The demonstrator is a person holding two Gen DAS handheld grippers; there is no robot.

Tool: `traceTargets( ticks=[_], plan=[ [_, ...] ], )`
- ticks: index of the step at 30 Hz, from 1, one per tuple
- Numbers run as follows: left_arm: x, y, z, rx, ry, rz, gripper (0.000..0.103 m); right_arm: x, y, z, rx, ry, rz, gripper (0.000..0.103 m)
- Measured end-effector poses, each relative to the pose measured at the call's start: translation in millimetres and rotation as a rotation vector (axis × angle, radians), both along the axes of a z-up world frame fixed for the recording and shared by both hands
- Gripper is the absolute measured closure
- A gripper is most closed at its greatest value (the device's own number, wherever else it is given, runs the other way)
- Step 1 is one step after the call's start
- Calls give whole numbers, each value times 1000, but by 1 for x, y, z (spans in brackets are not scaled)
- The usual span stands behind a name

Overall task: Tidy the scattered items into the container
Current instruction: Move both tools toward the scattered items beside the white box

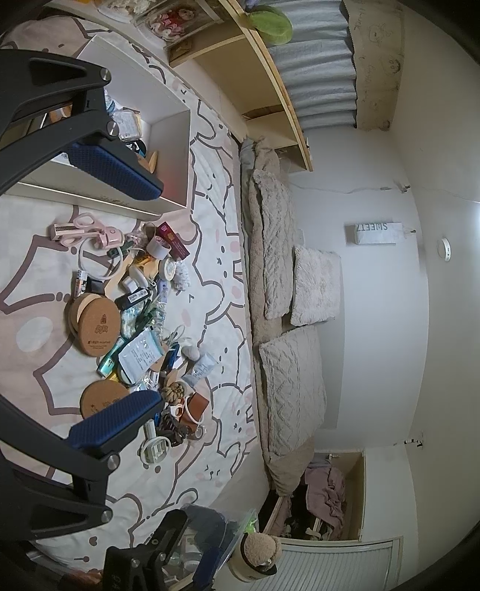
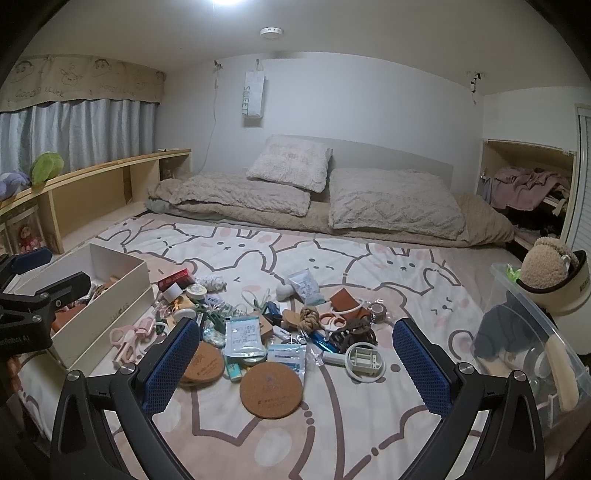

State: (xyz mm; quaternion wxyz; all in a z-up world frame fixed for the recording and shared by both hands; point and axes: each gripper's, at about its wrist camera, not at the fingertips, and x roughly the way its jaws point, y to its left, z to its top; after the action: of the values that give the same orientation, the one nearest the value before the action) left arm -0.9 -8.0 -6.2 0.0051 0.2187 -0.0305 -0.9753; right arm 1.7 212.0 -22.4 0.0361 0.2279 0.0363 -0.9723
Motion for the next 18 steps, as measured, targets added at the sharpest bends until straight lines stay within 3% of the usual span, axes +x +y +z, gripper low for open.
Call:
traceTargets(
  ticks=[18],
  plan=[
    [-12,-5,-16,-3,-39,12,0,-11,3,-11,-10,-35,-8,0]
  ],
)
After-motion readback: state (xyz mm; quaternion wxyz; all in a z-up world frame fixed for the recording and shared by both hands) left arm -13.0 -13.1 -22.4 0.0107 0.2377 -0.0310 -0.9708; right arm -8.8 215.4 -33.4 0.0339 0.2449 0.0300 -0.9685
